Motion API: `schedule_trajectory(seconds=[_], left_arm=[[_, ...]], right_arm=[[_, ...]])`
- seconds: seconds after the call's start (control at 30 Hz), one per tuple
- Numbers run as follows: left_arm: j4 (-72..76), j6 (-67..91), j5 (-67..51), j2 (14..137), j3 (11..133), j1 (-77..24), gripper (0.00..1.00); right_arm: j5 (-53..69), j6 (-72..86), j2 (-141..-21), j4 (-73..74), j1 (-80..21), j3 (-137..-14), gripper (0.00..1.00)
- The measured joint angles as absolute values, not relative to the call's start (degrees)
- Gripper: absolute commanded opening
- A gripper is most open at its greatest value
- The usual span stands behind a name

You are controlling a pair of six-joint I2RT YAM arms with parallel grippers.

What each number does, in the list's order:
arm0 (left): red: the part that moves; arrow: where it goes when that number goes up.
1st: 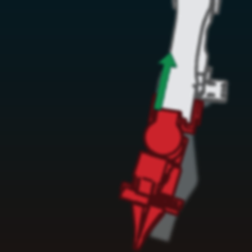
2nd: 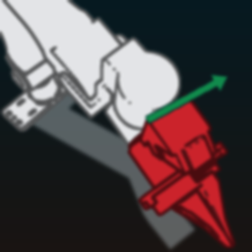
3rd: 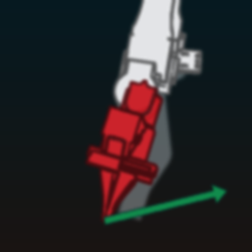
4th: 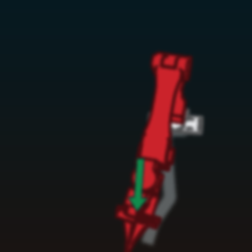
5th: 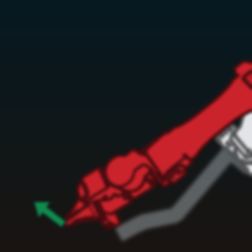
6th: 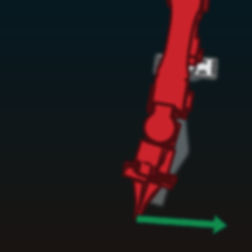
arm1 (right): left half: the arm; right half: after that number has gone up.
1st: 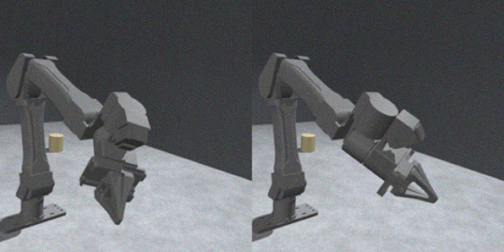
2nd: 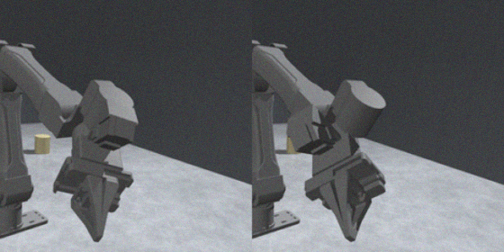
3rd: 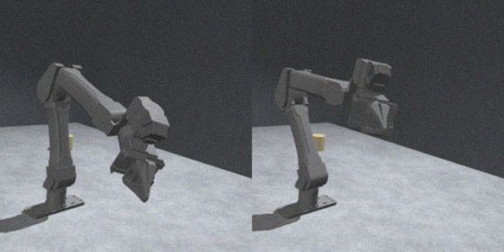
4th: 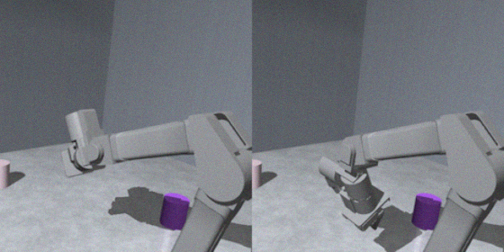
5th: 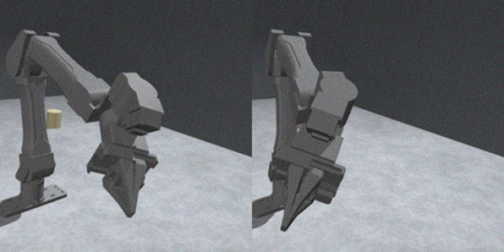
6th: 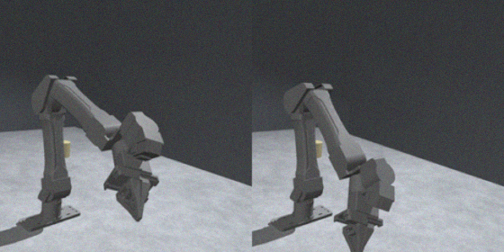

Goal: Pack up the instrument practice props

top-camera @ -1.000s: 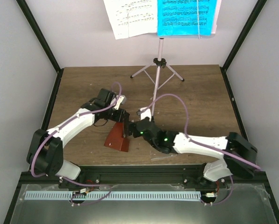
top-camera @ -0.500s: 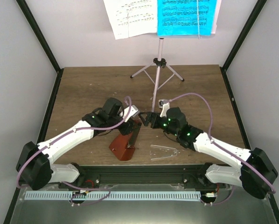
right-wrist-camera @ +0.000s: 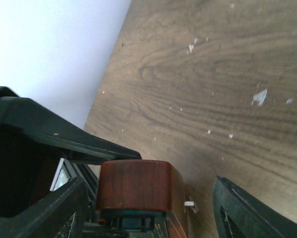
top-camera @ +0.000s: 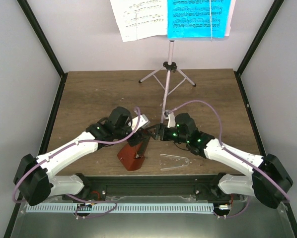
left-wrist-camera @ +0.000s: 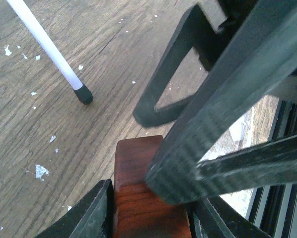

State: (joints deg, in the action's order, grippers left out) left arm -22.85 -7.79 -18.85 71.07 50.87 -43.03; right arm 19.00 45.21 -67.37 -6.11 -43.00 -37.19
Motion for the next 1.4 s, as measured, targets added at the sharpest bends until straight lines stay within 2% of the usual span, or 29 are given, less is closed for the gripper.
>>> schedule_trajectory(seconds=[0.3, 0.5, 0.57, 0.63, 0.73, 0.8, 0.83, 0.97, 1.13, 1.4], left_arm=[[-23.4, -8.6, -18.0, 70.9, 50.8, -43.9, 0.18], [-24.1, -9.2, -18.0, 70.6, 50.8, -44.1, 0.18], [-24.3, -9.1, -17.6, 70.6, 50.7, -44.2, 0.22], [-24.3, -9.2, -17.3, 70.6, 50.6, -44.3, 0.36], [-24.2, -9.0, -16.8, 70.6, 50.6, -44.4, 0.64], [-23.5, -8.8, -16.6, 70.5, 50.6, -44.6, 0.91], [-23.3, -8.9, -16.3, 70.3, 50.5, -44.6, 0.98], [-21.7, -8.6, -15.6, 68.1, 50.3, -44.6, 1.0], [-16.9, -7.7, -14.7, 59.4, 46.5, -44.6, 1.0], [-12.0, -5.0, -5.3, 52.3, 44.5, -41.6, 1.0]], right_arm=[[24.9, 44.7, -72.4, -6.0, -42.9, -39.1, 0.6], [27.5, 43.8, -73.5, -7.0, -42.9, -39.7, 0.41], [27.6, 43.8, -73.6, -6.9, -42.9, -39.8, 0.38], [27.4, 43.6, -73.7, -6.9, -42.9, -39.8, 0.37], [26.8, 43.4, -73.5, -6.7, -43.0, -39.8, 0.34], [25.8, 43.2, -72.8, -5.7, -43.3, -39.8, 0.32], [25.2, 42.9, -72.2, -5.1, -43.4, -39.8, 0.32], [20.3, 41.8, -69.0, -1.7, -43.8, -39.8, 0.3], [12.0, 39.5, -66.4, 3.9, -43.8, -42.0, 0.3], [-3.9, 37.7, -67.2, 14.2, -47.3, -49.1, 0.3]])
